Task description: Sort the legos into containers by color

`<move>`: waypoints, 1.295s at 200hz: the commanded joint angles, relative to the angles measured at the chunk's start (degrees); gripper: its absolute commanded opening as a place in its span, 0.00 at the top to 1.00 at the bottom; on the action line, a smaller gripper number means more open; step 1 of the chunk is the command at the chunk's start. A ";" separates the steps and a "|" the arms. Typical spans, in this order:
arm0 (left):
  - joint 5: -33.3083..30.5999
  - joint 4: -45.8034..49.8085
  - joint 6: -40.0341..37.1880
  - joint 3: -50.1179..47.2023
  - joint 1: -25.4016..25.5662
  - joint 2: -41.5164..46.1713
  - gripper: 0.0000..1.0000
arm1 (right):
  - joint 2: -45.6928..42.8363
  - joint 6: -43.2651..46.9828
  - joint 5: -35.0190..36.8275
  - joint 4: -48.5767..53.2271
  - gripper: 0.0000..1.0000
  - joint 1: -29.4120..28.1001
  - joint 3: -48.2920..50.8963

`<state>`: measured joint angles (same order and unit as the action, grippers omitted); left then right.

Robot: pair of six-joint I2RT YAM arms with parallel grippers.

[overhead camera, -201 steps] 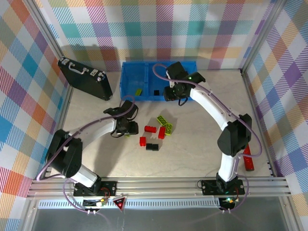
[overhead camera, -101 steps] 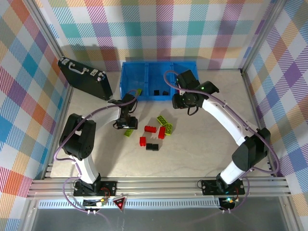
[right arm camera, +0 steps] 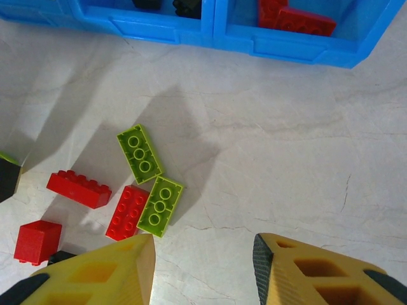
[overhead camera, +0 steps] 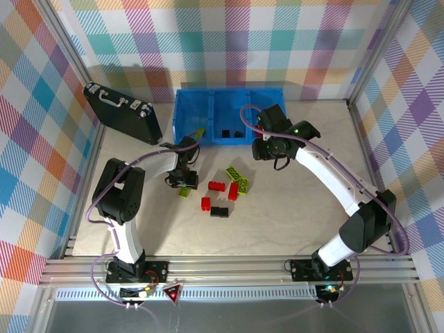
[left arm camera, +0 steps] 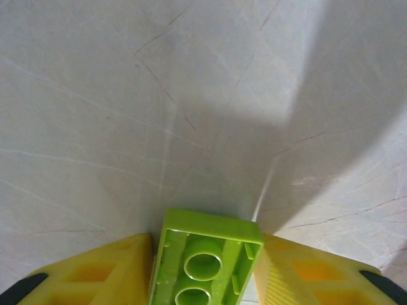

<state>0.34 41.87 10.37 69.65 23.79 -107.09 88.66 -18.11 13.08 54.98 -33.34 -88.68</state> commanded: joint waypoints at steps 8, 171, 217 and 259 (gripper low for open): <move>-1.04 2.34 -1.05 0.84 -0.77 -0.20 0.59 | -1.39 -0.85 0.45 0.74 0.53 0.12 0.51; -3.50 5.76 -0.66 10.42 -1.15 3.53 0.71 | -3.57 0.32 1.41 1.27 0.53 0.12 1.71; -3.55 6.69 -0.62 19.54 -2.50 0.38 0.71 | -5.12 -0.36 1.43 1.09 0.53 0.13 4.20; -4.12 8.46 -0.44 28.51 -3.81 -3.73 0.71 | -7.00 -1.23 1.33 0.84 0.53 0.12 6.20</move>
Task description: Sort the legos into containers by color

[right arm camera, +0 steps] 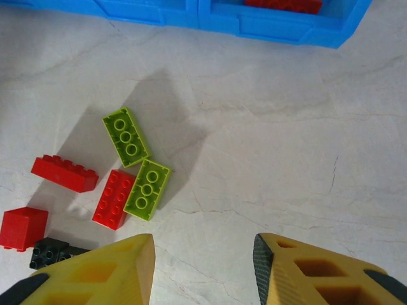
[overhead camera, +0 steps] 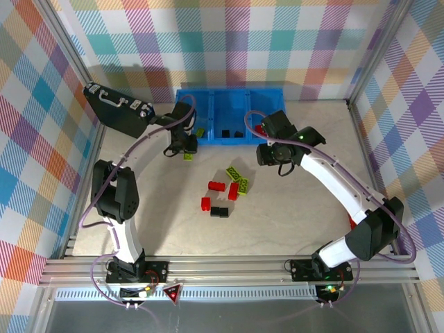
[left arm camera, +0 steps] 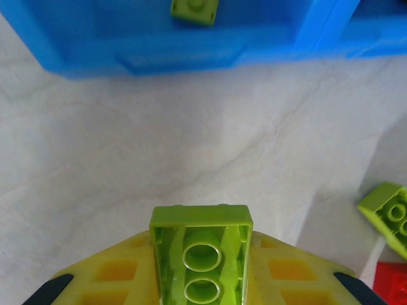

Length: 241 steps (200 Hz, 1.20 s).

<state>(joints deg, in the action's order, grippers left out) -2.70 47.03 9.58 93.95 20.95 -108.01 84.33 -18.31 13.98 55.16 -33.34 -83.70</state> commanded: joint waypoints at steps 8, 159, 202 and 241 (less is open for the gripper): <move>-1.21 3.48 0.35 5.59 -1.17 -3.40 0.71 | -3.02 -1.10 0.44 0.57 0.53 0.11 1.50; -3.37 -4.33 2.02 20.72 -4.25 -12.73 0.71 | -2.79 -3.11 -0.26 -1.25 0.53 0.12 4.97; -3.45 -5.77 2.63 27.58 -4.72 -17.58 0.70 | -5.44 -3.31 -0.44 0.20 0.53 0.12 4.96; -3.17 -7.24 3.81 32.18 -4.87 -21.63 0.70 | -7.05 -2.85 -1.14 2.52 0.52 0.12 3.83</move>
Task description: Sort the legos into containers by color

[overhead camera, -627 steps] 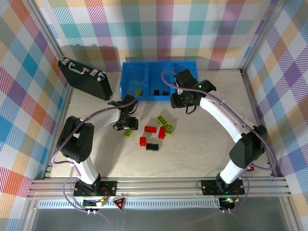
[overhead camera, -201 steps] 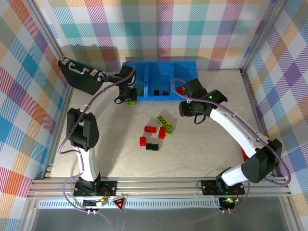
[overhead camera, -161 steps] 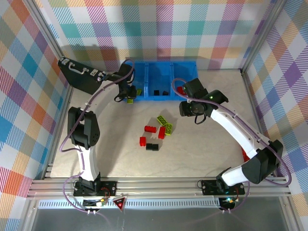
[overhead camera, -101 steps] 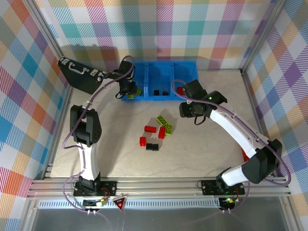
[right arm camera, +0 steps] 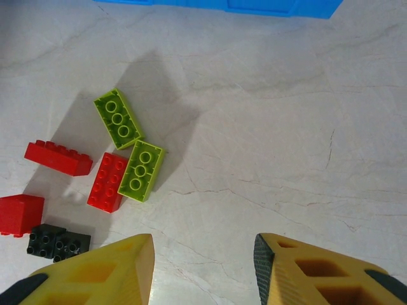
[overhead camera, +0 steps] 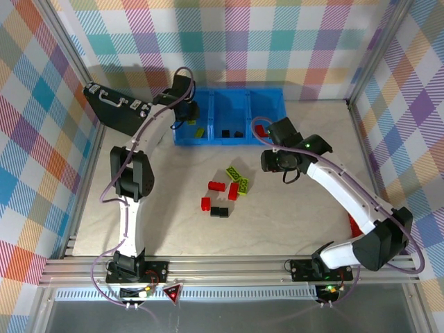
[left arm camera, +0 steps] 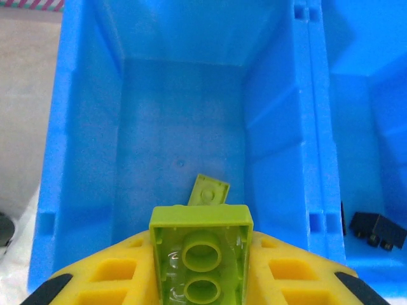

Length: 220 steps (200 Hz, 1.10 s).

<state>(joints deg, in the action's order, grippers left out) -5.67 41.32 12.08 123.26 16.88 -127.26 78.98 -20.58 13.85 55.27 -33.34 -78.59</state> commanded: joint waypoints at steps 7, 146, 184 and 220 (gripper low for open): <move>0.59 -2.27 1.46 3.04 -0.80 -2.79 0.70 | -2.02 -0.46 -1.14 2.76 0.53 0.12 -1.54; 3.79 -3.39 3.47 1.45 -0.89 -4.55 0.52 | -3.97 -0.40 -1.82 3.96 0.52 0.12 -0.56; 6.45 -6.18 3.80 -9.12 -0.80 5.01 0.52 | -2.29 -1.65 -6.50 0.67 0.53 0.03 1.97; 9.78 -8.88 4.33 -23.02 -0.80 17.52 0.52 | 0.81 -3.75 -9.81 -3.20 0.55 -1.29 5.06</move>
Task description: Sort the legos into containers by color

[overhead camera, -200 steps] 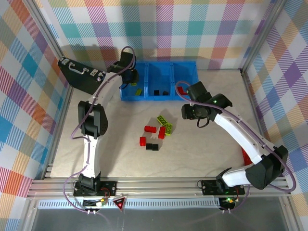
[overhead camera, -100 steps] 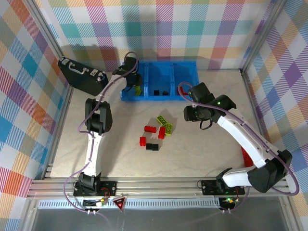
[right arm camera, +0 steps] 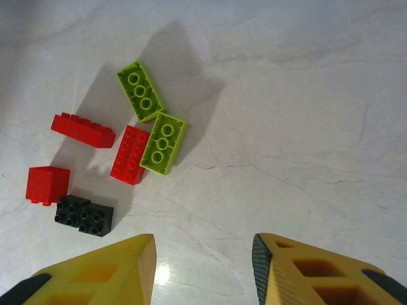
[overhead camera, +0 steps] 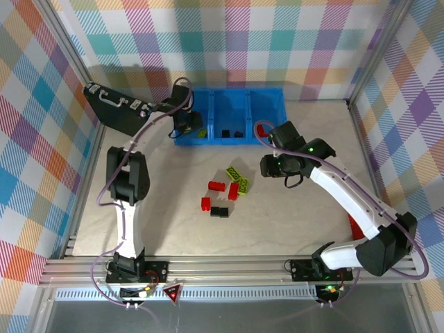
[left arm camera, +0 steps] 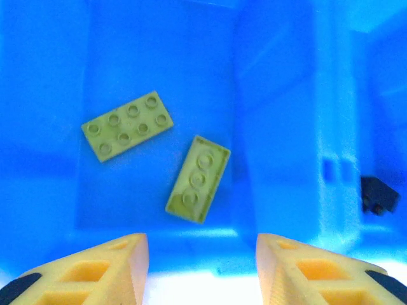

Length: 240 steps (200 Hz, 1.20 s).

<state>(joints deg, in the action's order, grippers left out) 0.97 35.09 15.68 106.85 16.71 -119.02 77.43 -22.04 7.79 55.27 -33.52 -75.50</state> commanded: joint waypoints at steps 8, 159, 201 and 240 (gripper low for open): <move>3.47 -2.66 0.71 -9.60 -0.70 12.08 0.52 | 3.32 -2.74 -4.16 -3.72 0.55 -1.73 2.32; -1.87 7.20 -5.74 -39.78 -0.71 41.82 0.52 | 23.11 -13.11 1.41 -11.13 0.54 -7.79 0.05; -3.66 7.51 -10.26 -40.40 -0.71 44.56 0.51 | 26.59 -15.68 3.24 -11.08 0.52 -7.79 -3.13; -0.84 3.68 -11.91 -43.57 -0.79 45.80 0.51 | 29.85 -17.61 3.81 -11.38 0.52 -7.73 -6.10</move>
<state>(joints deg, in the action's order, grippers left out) -0.93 40.10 6.33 65.47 16.71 -74.76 105.36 -37.17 10.44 43.99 -41.28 -79.11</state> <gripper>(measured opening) 0.489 0.479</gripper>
